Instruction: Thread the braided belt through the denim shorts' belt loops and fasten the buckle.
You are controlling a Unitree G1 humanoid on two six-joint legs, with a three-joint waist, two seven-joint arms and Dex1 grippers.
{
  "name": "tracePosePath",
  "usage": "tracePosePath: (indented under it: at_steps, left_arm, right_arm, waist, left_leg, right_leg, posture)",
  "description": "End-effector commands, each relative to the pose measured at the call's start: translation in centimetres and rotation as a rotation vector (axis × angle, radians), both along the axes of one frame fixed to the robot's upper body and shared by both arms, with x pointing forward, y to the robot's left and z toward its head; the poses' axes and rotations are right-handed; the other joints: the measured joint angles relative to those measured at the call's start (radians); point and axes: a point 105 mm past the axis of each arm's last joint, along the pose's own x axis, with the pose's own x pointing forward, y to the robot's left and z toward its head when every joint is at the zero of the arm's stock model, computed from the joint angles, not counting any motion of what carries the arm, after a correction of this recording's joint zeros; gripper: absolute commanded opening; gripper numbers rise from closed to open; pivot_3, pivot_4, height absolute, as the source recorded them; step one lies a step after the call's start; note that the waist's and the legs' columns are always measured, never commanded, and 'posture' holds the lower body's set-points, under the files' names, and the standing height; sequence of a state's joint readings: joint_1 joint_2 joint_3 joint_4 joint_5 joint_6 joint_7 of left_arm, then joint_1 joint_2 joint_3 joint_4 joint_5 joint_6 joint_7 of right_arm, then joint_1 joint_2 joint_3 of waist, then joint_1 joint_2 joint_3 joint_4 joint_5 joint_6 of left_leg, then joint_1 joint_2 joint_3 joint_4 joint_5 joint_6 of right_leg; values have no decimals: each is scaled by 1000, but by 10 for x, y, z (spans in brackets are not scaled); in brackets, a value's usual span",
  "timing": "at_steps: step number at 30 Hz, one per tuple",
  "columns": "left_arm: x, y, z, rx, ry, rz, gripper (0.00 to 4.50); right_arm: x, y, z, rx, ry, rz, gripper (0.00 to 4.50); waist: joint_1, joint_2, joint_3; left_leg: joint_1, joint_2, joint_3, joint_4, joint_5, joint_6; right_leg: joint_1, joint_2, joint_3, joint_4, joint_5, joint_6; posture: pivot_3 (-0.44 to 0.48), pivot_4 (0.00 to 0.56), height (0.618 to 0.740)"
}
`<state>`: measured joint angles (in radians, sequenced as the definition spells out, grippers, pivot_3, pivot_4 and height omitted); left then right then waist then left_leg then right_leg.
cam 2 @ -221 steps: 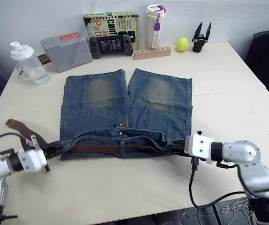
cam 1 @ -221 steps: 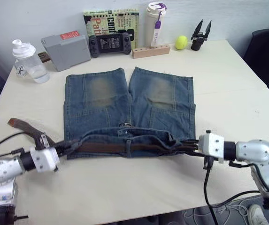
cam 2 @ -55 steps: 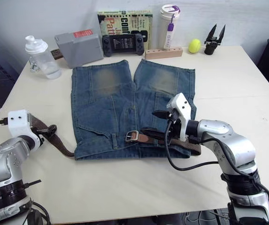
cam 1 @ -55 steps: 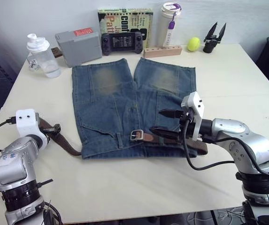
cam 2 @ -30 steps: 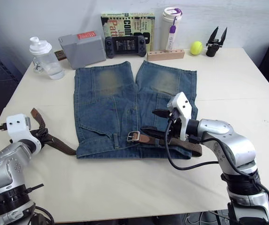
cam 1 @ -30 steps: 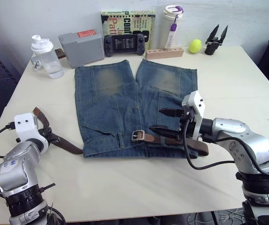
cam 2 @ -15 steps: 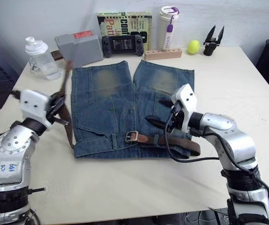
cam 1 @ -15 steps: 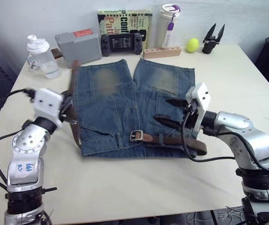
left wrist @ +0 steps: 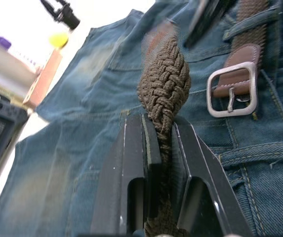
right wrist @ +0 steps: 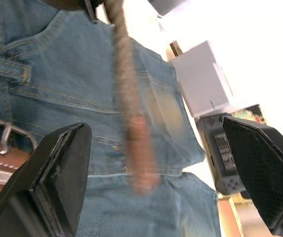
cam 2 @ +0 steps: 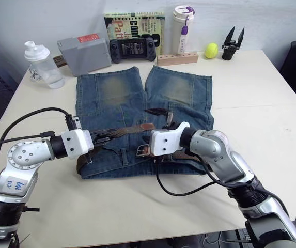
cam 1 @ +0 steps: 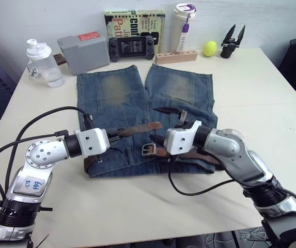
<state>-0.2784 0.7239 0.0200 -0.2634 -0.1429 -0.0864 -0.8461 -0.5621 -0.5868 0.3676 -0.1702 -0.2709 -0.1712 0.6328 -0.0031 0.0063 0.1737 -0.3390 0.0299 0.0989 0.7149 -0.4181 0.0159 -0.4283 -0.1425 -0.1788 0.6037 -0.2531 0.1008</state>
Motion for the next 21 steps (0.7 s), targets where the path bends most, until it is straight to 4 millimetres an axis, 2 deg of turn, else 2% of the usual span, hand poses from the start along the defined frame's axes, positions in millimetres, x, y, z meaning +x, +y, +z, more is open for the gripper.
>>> tracePosePath:
  at_steps: [1, 5, 6, 8, 15, 20, 21]
  left_arm:
    - [-8, -6, 12, -47, -15, -50, 15]
    - [-9, -4, 8, -40, 5, -56, 15]
    - [-9, -2, 7, -35, 11, -52, 0]
    - [-9, 0, 4, -26, 21, -47, 0]
    - [-5, 8, -2, -8, 42, -11, 0]
    - [-5, 12, -3, -20, 63, 5, 0]
    - [-5, 13, 1, -73, 84, 16, 497]
  right_arm:
    - [-1, 6, 2, 1, -47, 12, 4500]
    - [3, 5, -1, 10, -52, -23, 4500]
    - [3, 5, 0, 13, -52, -26, 3988]
    - [2, 4, -1, 10, -49, -22, 3447]
    - [-3, 3, -1, 10, -60, -12, 145]
    - [-6, 6, -1, 14, -63, -4, 67]
    - [-6, 7, -1, 14, -61, -5, 24]
  waist:
    - [0, 0, 0]
    - [-1, 0, 0]
    - [0, 0, 0]
    - [0, 0, 0]
    - [-1, 1, 0]
    - [0, 1, 0]
    - [0, 1, 0]
  left_leg:
    - [0, 0, 0, 0, 0, 0]
    - [0, 1, 0, 0, 0, 0]
    - [0, 1, 0, 0, 0, 0]
    - [0, 1, -1, 0, 0, 0]
    - [0, 1, -1, 0, 0, 0]
    - [0, 1, -1, 0, 0, 0]
    - [0, 1, -1, 0, 0, 0]
  right_leg:
    - [0, 0, 0, 0, 0, 0]
    - [0, 1, 0, 0, 0, 0]
    - [0, 1, 0, 0, 0, 0]
    - [0, 1, 0, 0, 0, 0]
    - [0, 1, 0, 0, 0, 0]
    - [0, 1, 0, 0, 0, 0]
    - [0, 1, 0, 0, 0, 0]
  posture:
    - [0, 150, 726]
    - [0, 150, 726]
    - [0, 150, 726]
    - [0, 150, 726]
    - [0, 150, 726]
    - [0, 150, 726]
    - [0, 150, 726]
